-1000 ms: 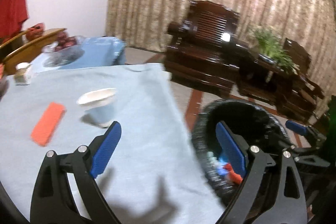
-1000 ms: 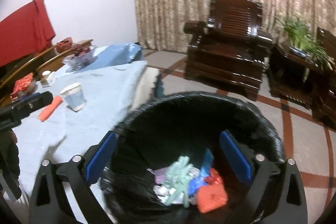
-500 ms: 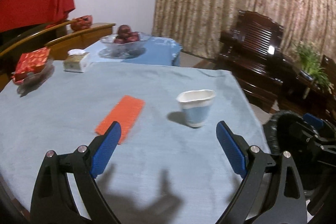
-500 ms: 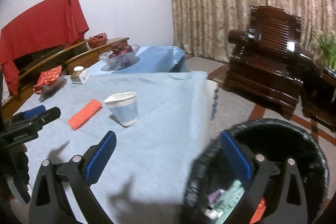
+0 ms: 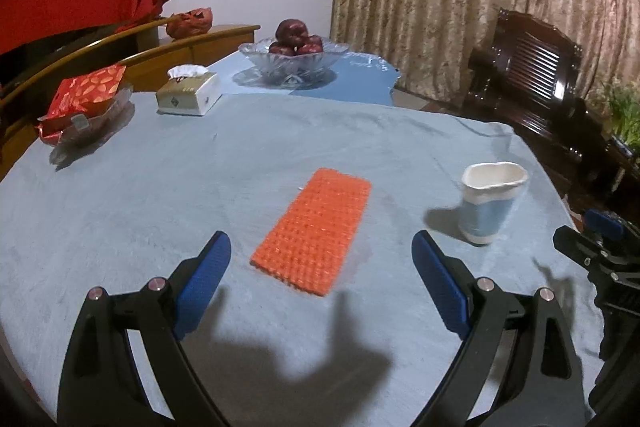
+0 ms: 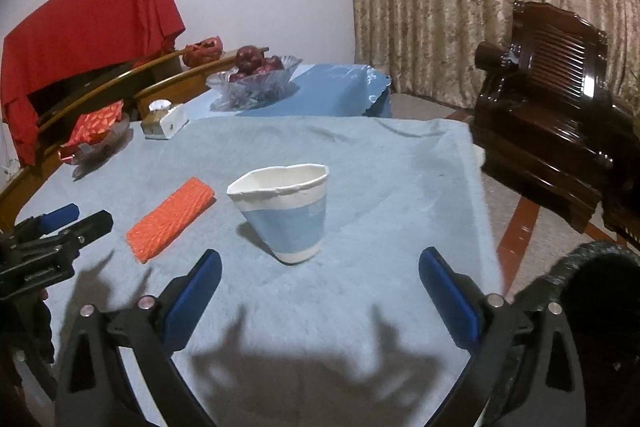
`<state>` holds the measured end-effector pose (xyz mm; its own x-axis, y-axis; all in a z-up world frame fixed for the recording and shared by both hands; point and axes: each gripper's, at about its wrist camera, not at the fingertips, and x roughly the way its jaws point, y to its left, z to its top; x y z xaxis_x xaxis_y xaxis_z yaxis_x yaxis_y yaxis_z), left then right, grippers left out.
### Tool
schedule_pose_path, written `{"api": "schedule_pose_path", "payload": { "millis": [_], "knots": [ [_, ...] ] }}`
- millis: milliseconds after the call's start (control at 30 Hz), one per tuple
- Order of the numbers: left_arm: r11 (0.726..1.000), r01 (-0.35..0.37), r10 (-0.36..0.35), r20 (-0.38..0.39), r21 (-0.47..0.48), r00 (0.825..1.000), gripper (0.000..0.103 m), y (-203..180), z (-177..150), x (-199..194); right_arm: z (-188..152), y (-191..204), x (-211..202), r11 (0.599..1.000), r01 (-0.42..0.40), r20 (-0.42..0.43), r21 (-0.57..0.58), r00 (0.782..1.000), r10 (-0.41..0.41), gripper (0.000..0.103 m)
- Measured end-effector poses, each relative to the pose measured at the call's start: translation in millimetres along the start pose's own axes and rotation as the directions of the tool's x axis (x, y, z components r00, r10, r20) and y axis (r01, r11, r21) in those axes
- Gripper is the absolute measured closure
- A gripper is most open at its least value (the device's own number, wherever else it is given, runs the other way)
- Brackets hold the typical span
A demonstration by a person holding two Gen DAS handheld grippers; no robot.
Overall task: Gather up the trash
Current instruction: 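Move both open tools back toward the remaining orange mesh and paper cup, then grasp the orange foam mesh with the left tool while the right tool grasps the paper cup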
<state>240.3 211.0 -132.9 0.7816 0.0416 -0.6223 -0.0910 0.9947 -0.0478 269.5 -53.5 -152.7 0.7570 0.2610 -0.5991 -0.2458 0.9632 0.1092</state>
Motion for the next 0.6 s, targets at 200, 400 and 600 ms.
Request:
{"api": "schedule_pose_path", "payload": {
  "millis": [200,400,600],
  "knots": [
    [1.0,-0.007,0.007,-0.039,-0.013,0.999,0.014,11,2,29,2,11,28,1.0,-0.002,-0.028,-0.005,1.0,0.001,0.006],
    [1.0,-0.006,0.006,-0.084,0.007,0.996,0.014,13,-2,55,6,19,56,1.0,-0.006,-0.059,-0.01,0.998,0.005,0.006],
    [1.0,-0.003,0.001,-0.106,-0.016,0.994,0.014,24,-4,66,10,20,74,1.0,-0.01,-0.082,-0.009,0.997,0.009,0.006]
  ]
}}
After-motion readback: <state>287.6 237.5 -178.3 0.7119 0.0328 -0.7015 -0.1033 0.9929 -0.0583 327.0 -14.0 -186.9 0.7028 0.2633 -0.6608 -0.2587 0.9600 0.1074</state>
